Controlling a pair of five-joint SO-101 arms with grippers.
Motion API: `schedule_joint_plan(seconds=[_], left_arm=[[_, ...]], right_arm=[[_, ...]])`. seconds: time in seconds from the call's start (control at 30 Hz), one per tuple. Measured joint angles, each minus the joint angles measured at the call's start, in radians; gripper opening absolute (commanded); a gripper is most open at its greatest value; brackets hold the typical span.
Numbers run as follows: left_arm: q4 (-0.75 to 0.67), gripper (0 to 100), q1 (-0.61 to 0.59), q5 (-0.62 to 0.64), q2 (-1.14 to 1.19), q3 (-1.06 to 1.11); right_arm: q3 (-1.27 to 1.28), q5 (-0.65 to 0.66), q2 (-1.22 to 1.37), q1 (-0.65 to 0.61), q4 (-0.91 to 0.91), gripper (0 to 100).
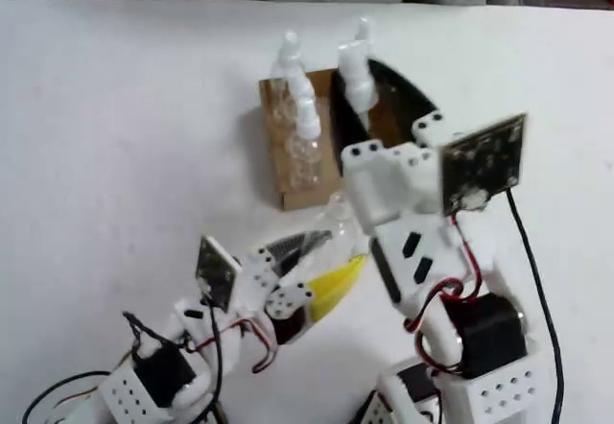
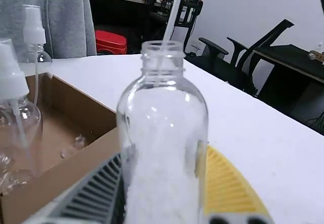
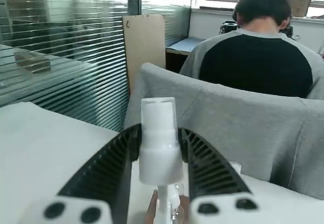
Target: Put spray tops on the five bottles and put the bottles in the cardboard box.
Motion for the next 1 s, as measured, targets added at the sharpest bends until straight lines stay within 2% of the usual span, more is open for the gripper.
schedule_joint_plan(seconds=[0.3, 0.5, 0.8, 1.0], left_arm=[[0.0, 2, 0.0, -0.008, 0.0, 0.0], [0.0, 2, 0.0, -0.106, 0.0, 0.0], [0.038, 2, 0.0, -0.11, 0.0, 0.0], [0.043, 2, 0.0, -0.11, 0.0, 0.0]], right_arm=[[0.083, 0.014, -0.101, -0.02, -0.074, 1.5], [0.055, 0.02, -0.117, -0.02, -0.141, 1.5], [0.048, 0.02, -0.14, -0.02, -0.14, 1.5], [0.038, 0.02, -0.207, -0.064, -0.04, 1.5]])
